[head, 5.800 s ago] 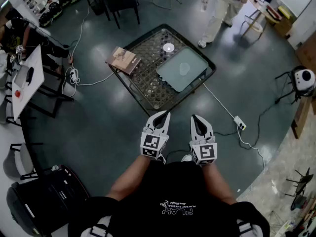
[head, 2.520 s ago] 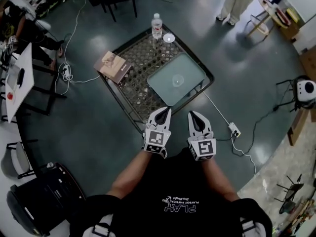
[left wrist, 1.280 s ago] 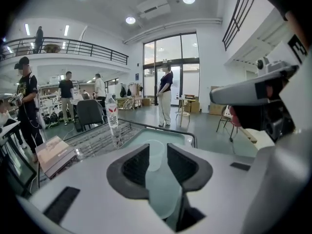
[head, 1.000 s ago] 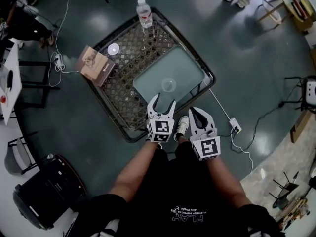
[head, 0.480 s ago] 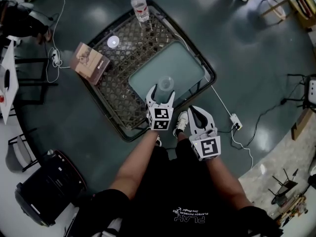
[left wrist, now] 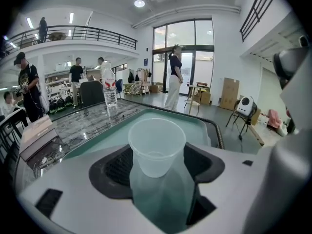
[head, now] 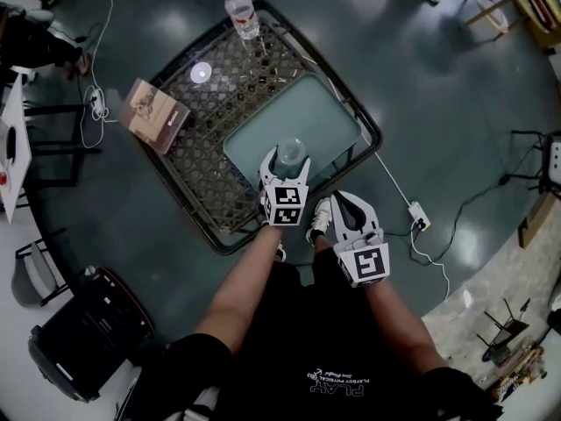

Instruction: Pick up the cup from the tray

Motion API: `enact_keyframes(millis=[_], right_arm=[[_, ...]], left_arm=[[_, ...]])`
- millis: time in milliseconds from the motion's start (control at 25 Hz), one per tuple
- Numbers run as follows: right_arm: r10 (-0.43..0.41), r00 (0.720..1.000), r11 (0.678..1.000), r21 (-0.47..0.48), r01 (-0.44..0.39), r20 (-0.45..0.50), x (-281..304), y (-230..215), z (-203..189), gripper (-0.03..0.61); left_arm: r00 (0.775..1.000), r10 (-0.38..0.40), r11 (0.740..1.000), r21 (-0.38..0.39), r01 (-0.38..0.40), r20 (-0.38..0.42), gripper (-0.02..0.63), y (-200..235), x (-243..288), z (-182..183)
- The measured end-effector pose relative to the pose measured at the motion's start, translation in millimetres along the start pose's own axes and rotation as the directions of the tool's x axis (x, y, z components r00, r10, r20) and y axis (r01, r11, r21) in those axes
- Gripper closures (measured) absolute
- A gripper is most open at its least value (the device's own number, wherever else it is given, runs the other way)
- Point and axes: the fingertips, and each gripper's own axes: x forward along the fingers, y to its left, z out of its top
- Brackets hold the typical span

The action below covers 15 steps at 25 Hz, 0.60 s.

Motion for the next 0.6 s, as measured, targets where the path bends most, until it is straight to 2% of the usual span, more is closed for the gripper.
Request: enact_keyframes(millis=[200, 600], right_arm=[[-0.004, 1.000, 1.000, 0.013, 0.004, -0.003, 0.9, -2.9, -2.3, 0.583], [-0.019, 1.000, 1.000, 0.020, 0.019, 0.017, -0.9, -6.2, -0.9, 0.581]], left_arm=[[1.000, 0.014, 1.000, -0.010, -0.014, -0.005, 0.295, 4.9, 8.2, 1.2], [1.000, -0.007, 1.000, 0.012, 0.007, 0.022, 0.318, -2.9, 9.4, 1.7]])
